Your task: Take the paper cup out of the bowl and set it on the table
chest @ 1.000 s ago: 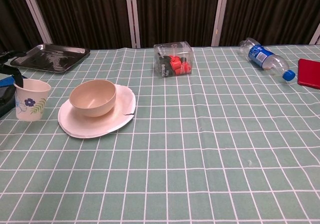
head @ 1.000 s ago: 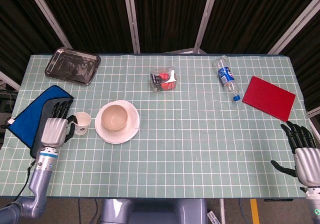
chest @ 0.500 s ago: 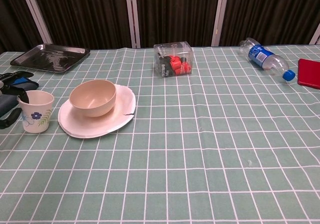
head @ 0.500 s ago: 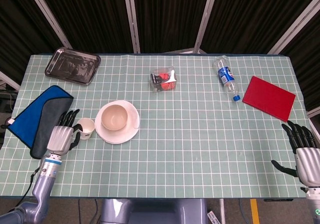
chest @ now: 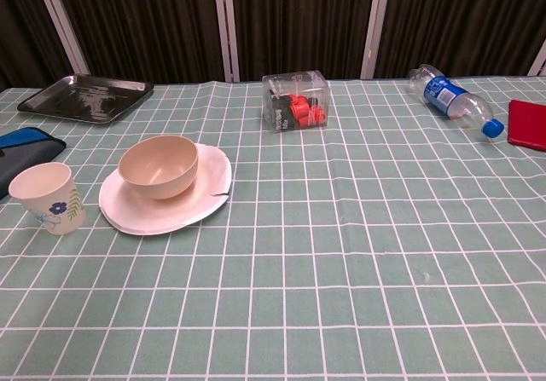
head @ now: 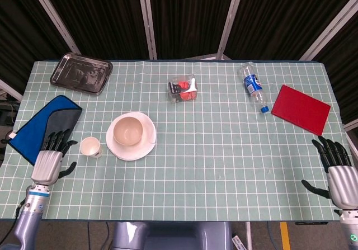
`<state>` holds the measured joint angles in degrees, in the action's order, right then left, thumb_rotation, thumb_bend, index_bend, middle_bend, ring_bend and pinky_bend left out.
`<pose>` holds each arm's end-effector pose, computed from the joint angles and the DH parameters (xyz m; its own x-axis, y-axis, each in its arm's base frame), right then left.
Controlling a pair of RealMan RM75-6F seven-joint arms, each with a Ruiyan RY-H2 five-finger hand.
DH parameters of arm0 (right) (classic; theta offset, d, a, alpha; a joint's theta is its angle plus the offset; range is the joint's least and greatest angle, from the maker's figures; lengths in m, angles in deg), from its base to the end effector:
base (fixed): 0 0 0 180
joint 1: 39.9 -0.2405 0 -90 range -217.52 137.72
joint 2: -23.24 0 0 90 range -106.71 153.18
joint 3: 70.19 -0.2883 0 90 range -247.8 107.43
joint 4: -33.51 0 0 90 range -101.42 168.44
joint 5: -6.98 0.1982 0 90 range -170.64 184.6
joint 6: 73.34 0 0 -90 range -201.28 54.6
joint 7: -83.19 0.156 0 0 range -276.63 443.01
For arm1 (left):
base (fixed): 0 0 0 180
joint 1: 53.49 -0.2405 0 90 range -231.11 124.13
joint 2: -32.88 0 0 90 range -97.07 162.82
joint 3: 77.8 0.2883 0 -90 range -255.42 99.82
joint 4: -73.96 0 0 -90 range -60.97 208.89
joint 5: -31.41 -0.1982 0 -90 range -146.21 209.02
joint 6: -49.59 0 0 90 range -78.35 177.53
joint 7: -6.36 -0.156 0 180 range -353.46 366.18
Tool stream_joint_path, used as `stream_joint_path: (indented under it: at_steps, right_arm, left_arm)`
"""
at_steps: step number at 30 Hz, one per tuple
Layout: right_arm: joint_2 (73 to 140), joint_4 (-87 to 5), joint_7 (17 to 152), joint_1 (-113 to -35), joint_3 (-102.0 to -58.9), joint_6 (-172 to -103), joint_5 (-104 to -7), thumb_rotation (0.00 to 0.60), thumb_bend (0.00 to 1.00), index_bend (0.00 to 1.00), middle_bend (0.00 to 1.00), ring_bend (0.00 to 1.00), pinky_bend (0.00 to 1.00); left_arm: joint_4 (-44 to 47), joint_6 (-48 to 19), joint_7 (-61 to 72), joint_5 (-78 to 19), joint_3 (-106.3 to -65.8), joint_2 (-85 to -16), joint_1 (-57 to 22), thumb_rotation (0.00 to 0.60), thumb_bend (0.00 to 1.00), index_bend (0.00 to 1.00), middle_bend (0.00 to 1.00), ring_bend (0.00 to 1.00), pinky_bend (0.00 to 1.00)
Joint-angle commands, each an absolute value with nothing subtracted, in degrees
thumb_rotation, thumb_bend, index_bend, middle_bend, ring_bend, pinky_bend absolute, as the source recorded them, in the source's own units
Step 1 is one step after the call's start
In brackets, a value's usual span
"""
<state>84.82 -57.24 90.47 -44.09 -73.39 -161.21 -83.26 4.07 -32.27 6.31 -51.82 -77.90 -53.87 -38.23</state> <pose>-0.3303 -0.1917 0.2047 0.3462 0.0433 0.9371 -0.9342 -0.0757 0.3487 -0.3376 0.2514 0.0621 0.4013 0.0347 0.9153 0.9103 -0.1257 -0.3943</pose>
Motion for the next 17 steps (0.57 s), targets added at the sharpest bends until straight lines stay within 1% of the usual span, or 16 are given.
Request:
stream_joint_path:
  at_steps: [1, 4, 6, 10, 13, 17]
  right_arm:
    - [84.9, -57.2, 90.3, -44.1, -73.4, -161.1, -83.1, 0.6, 0.04, 0.04, 0.0, 0.0, 0.0]
    - [85.0, -57.0, 90.0, -44.2, -73.4, -160.8, -82.9, 0.6, 0.04, 0.04, 0.0, 0.0, 0.0]
    - [85.1, -56.8, 89.8, -44.3, -73.5, -160.6, -82.7, 0.6, 0.04, 0.04, 0.0, 0.0, 0.0]
    - [85.2, -56.6, 89.6, -44.5, -73.6, -160.1, -82.4, 0.6, 0.04, 0.04, 0.0, 0.0, 0.0]
    - [85.1, -56.4, 89.2, -44.7, -73.5, -159.5, -82.2, 0.6, 0.04, 0.04, 0.0, 0.0, 0.0]
    - [85.3, -56.3, 88.2, -44.8, -73.4, -159.4, -82.5, 0.6, 0.04, 0.04, 0.0, 0.0, 0.0]
  left_arm:
    - [1.3, -34.5, 6.6, -52.5, -78.6, -52.2, -39.1, 0.6, 0.26, 0.16, 0.0, 0.0, 0.0]
    - [-3.2, -37.9, 6.2, -53.3, -79.5, -49.6, -40.2, 0.6, 0.24, 0.12, 0.0, 0.0, 0.0]
    - [-8.1, -39.6, 3.9, -53.3, -79.8, -46.6, -41.4, 0.6, 0.21, 0.09, 0.0, 0.0, 0.0]
    - [-15.3, -42.6, -2.3, -52.7, -79.8, -42.7, -43.8, 0.6, 0.15, 0.0, 0.0, 0.0, 0.0]
    - [-17.9, -45.2, -5.9, -53.3, -79.7, -41.2, -45.5, 0.6, 0.12, 0.0, 0.0, 0.0, 0.0]
    - [-20.4, -47.5, -7.4, -53.9, -79.0, -39.3, -47.8, 0.6, 0.09, 0.0, 0.0, 0.0, 0.0]
